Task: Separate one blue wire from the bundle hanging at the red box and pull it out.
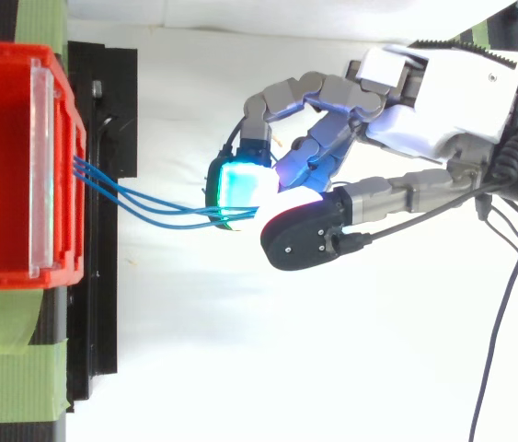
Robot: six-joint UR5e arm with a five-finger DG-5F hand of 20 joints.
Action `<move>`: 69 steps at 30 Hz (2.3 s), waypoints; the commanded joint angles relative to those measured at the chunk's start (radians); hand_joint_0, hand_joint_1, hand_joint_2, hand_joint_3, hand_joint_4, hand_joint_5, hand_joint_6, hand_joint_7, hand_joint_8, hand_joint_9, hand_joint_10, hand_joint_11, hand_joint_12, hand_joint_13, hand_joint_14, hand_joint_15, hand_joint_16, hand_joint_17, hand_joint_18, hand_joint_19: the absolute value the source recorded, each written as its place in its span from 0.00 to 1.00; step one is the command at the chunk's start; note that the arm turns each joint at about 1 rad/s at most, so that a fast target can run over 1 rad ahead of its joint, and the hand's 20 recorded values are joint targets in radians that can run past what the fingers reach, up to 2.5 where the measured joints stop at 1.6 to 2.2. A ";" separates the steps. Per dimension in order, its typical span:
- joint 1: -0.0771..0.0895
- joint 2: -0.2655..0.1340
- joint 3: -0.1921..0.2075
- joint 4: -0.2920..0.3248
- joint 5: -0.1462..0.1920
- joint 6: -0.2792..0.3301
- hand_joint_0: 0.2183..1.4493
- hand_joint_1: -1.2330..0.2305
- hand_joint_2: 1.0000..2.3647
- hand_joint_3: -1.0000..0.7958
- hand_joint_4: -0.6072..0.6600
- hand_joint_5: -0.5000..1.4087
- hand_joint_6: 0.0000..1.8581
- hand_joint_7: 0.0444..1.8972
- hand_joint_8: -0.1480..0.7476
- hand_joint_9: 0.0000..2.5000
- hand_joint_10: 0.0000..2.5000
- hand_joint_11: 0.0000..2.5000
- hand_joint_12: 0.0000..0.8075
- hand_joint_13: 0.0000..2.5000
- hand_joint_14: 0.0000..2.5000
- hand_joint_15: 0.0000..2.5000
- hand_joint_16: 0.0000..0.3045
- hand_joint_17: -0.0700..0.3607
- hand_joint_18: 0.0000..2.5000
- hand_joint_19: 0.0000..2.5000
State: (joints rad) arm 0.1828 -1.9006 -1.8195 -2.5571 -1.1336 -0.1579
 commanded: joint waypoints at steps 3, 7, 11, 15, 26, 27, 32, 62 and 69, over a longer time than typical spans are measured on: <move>0.000 0.000 0.000 -0.003 0.000 0.000 0.41 0.27 0.01 0.38 0.65 0.16 0.42 0.55 0.57 0.40 0.01 0.39 0.39 0.54 0.00 0.70 0.14 0.38 0.33 0.45; 0.000 0.000 0.000 -0.003 0.000 0.001 0.42 0.26 0.01 0.37 0.64 0.15 0.42 0.55 0.57 0.40 0.01 0.38 0.39 0.54 0.00 0.70 0.14 0.38 0.33 0.44; 0.000 0.000 0.000 -0.002 0.000 0.001 0.43 0.24 0.01 0.35 0.64 0.15 0.43 0.56 0.56 0.39 0.01 0.38 0.39 0.53 0.00 0.70 0.14 0.38 0.33 0.44; 0.000 0.000 0.000 0.001 0.000 0.000 0.44 0.22 0.01 0.33 0.65 0.15 0.43 0.54 0.56 0.38 0.01 0.39 0.39 0.53 0.00 0.71 0.13 0.37 0.32 0.44; 0.000 0.000 0.000 -0.002 0.000 0.000 0.32 0.34 0.00 0.28 0.65 0.15 0.43 0.54 0.57 0.38 0.01 0.38 0.40 0.54 0.00 0.71 0.14 0.38 0.32 0.44; 0.000 0.000 0.000 -0.002 0.000 0.000 0.32 0.34 0.00 0.28 0.65 0.15 0.43 0.55 0.58 0.38 0.01 0.38 0.40 0.54 0.00 0.71 0.14 0.38 0.32 0.44; 0.000 0.000 0.000 -0.003 0.000 0.000 0.28 0.41 0.00 0.28 0.66 0.15 0.42 0.56 0.59 0.39 0.01 0.37 0.40 0.54 0.00 0.70 0.15 0.40 0.32 0.44; 0.000 0.000 0.000 -0.002 0.000 -0.003 0.39 0.23 0.02 0.45 0.62 0.14 0.46 0.57 0.55 0.38 0.01 0.41 0.39 0.51 0.00 0.69 0.15 0.41 0.31 0.43; 0.000 0.000 0.000 0.000 0.000 -0.011 0.43 0.19 0.02 0.41 0.60 0.14 0.46 0.57 0.52 0.34 0.01 0.40 0.40 0.49 0.00 0.69 0.16 0.41 0.30 0.42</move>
State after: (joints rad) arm 0.1825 -1.9006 -1.8194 -2.5576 -1.1336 -0.1654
